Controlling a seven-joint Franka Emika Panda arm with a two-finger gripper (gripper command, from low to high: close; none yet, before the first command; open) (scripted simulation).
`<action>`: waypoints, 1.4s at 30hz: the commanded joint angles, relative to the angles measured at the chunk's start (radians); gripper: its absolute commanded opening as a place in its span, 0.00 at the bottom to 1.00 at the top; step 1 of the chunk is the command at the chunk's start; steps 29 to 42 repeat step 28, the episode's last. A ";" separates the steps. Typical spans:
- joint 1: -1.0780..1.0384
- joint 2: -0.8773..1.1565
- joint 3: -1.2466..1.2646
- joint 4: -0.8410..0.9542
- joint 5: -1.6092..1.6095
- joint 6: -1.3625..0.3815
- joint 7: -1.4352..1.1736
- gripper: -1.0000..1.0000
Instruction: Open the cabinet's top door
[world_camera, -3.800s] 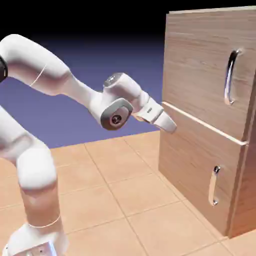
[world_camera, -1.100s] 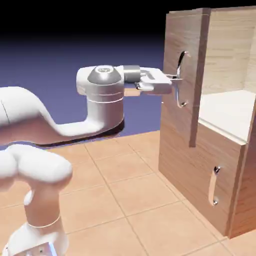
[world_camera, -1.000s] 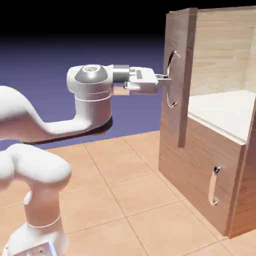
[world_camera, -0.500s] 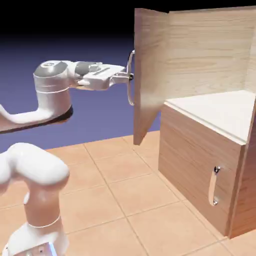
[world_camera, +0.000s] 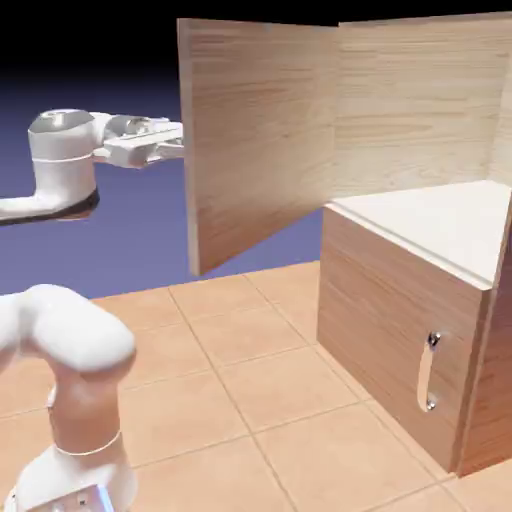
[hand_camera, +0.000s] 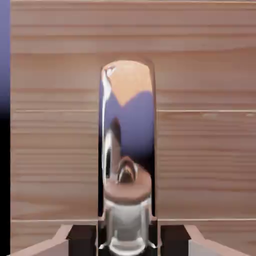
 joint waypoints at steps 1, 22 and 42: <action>-0.022 0.023 0.036 0.029 0.026 -0.030 0.007 0.00; -0.737 0.259 0.699 0.724 0.314 -0.558 0.025 0.00; -0.954 0.216 0.826 0.920 0.348 -0.660 -0.034 0.00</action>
